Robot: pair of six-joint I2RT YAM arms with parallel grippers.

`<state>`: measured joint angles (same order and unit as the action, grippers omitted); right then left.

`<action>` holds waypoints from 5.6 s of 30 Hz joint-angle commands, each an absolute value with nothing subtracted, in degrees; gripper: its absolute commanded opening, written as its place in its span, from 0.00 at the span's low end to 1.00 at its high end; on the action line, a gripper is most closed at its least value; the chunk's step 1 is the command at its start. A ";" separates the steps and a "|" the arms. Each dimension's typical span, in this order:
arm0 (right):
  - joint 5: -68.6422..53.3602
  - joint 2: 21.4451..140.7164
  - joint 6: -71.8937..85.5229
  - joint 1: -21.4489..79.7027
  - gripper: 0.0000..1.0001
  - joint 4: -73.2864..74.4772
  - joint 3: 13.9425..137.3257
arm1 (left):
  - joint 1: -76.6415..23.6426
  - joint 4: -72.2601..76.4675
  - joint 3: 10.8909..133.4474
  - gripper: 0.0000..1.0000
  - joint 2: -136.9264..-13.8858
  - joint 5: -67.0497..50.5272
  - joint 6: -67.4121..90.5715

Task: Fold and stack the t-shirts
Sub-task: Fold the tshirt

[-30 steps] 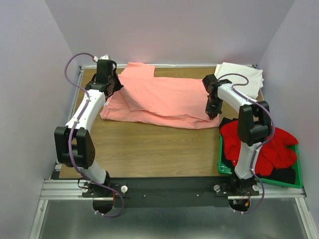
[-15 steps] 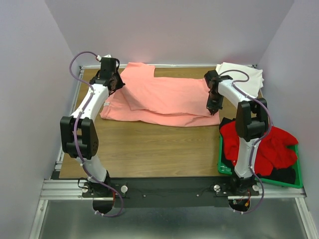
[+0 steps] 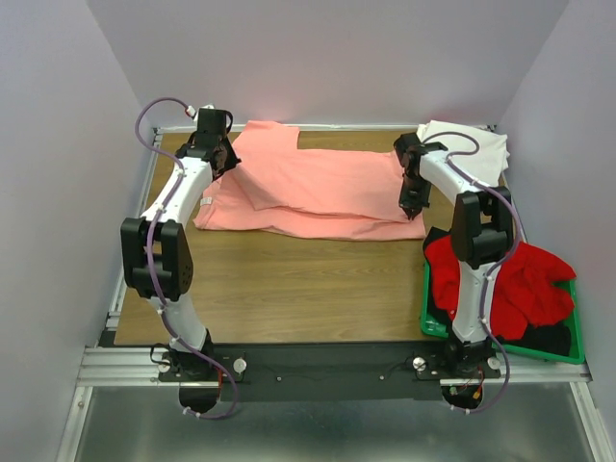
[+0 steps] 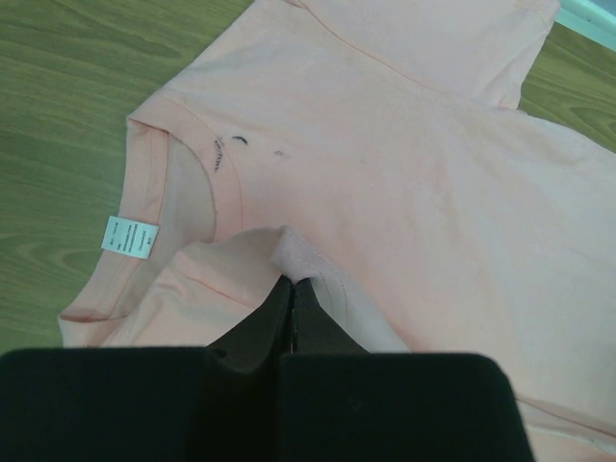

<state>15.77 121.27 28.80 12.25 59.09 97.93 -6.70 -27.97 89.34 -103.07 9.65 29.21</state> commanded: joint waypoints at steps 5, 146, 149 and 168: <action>17.67 124.01 27.78 11.60 0.03 60.56 101.59 | -6.15 -27.77 92.63 0.00 -106.25 10.81 28.48; -7.82 99.58 30.32 24.26 0.82 50.89 73.56 | -5.10 -18.63 67.84 0.00 -103.53 1.67 23.56; -7.65 99.58 30.50 24.35 0.82 50.89 73.65 | -5.45 -19.07 69.78 0.00 -104.32 0.80 23.64; -6.68 100.20 31.11 24.35 0.82 50.71 72.78 | -10.46 -20.83 81.82 0.00 -113.38 -2.64 23.64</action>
